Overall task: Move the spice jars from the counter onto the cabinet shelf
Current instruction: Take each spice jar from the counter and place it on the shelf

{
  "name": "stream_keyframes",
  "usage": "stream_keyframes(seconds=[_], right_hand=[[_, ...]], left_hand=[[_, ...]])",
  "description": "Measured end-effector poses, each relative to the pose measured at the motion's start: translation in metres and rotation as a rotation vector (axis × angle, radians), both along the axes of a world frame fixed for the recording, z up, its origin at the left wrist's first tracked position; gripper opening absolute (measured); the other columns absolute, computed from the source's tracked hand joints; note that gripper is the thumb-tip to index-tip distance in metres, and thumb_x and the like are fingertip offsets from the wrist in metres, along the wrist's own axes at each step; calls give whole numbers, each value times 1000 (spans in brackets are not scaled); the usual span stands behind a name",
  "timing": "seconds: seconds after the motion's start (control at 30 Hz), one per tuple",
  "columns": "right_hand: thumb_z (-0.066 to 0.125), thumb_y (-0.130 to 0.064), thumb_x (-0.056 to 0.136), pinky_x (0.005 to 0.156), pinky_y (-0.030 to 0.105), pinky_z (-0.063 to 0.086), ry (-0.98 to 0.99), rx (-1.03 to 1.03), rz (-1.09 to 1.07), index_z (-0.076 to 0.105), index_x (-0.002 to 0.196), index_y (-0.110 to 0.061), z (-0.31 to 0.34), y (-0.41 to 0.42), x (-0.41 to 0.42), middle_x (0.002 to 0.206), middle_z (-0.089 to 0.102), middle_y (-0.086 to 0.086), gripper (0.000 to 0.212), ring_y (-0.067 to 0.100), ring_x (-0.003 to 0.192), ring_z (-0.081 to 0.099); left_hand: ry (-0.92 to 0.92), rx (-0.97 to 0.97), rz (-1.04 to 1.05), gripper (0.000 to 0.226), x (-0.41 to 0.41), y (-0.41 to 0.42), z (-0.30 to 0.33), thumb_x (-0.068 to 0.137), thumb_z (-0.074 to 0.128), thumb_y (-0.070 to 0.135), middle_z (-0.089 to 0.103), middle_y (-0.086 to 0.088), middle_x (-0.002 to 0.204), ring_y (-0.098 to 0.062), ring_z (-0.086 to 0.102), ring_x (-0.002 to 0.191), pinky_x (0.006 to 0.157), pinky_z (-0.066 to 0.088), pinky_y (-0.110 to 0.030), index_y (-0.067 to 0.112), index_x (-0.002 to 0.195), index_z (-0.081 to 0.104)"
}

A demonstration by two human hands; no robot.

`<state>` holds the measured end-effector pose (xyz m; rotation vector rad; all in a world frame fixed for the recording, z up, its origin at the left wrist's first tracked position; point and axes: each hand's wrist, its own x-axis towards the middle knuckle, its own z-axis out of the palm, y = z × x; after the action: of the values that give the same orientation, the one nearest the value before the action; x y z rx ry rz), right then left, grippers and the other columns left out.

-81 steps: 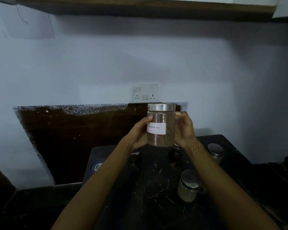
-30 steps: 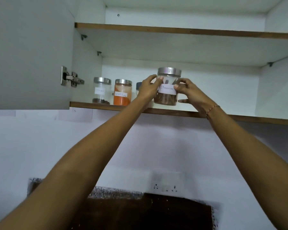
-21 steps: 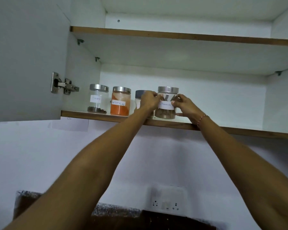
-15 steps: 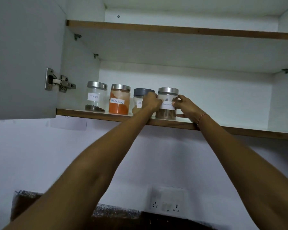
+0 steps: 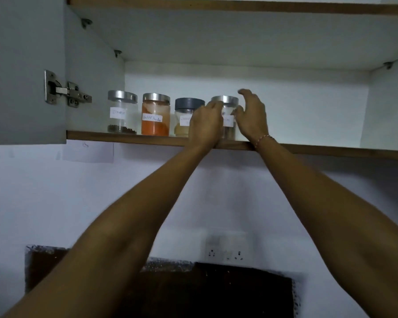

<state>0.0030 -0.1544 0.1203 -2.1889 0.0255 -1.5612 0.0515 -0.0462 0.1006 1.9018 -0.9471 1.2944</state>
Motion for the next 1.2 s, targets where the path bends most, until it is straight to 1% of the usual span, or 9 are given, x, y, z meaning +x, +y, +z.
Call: stream_keyframes(seconds=[0.13, 0.23, 0.33, 0.43, 0.6, 0.7, 0.87, 1.0, 1.2], right_hand=[[43, -7, 90, 97, 8, 21, -198, 5, 23, 36, 139, -9, -52, 30, -32, 142, 42, 8, 49, 20, 131, 38], [46, -6, 89, 104, 11, 26, -337, 84, 17, 35, 139, -4, -112, 38, -63, 142, 42, 12, 51, 23, 132, 38], [49, -9, 89, 98, -4, 20, -292, 148, -44, 36, 138, -4, -184, 34, -96, 143, 40, 14, 51, 25, 132, 38], [49, -12, 90, 98, -6, 17, -148, 187, -103, 36, 138, -7, -263, 28, -137, 143, 41, 11, 51, 23, 131, 38], [47, -15, 90, 101, 14, 28, 87, 340, -226, 34, 140, -12, -389, 15, -218, 140, 42, 7, 51, 15, 127, 38], [50, -15, 89, 99, 13, 28, 250, 436, -292, 35, 139, -10, -450, 12, -264, 139, 42, 10, 52, 15, 126, 38], [56, -37, 88, 113, 39, 28, 865, 438, -178, 25, 144, -22, -538, 16, -325, 153, 22, 7, 66, 23, 140, 24], [61, -51, 79, 111, 42, 26, 1095, 593, -38, 15, 146, -31, -569, 20, -348, 157, 10, 3, 83, 24, 143, 16], [77, -44, 66, 102, 36, 38, 1262, 460, -21, 9, 147, -34, -585, 20, -359, 154, 9, 4, 106, 28, 134, 34]], left_hand=[[-128, -20, -172, 38, -37, -2, -47, 93, 45, 11, 53, -17, 133, -27, 51, 122, 102, 40, -36, 1, 129, 50], [86, -135, -375, 42, -71, -4, -111, 94, 45, 14, 46, -14, 141, -24, 41, 133, 111, 34, -37, 3, 135, 44], [338, -181, -435, 47, -104, -7, -184, 94, 47, 17, 39, -10, 147, -22, 37, 136, 112, 28, -29, 7, 140, 37], [502, -146, -504, 47, -141, -6, -258, 94, 48, 15, 41, -11, 146, -21, 39, 134, 108, 25, -20, 5, 139, 37], [726, 51, -621, 47, -202, -10, -379, 91, 53, 10, 47, -16, 138, -22, 44, 128, 106, 30, -21, 0, 135, 40], [982, 136, -641, 48, -237, -13, -443, 92, 52, 11, 44, -13, 141, -22, 42, 130, 110, 33, -33, 6, 138, 39], [1445, 300, -763, 45, -282, -4, -531, 94, 44, 11, 46, -11, 140, -22, 45, 128, 108, 38, -45, 13, 139, 38], [1679, 367, -742, 35, -295, 10, -570, 98, 40, 16, 51, -10, 132, -27, 47, 127, 99, 43, -30, 10, 133, 45], [1746, 481, -861, 42, -289, 10, -567, 101, 32, 26, 44, -9, 142, -20, 44, 129, 109, 34, -32, 11, 140, 37]])
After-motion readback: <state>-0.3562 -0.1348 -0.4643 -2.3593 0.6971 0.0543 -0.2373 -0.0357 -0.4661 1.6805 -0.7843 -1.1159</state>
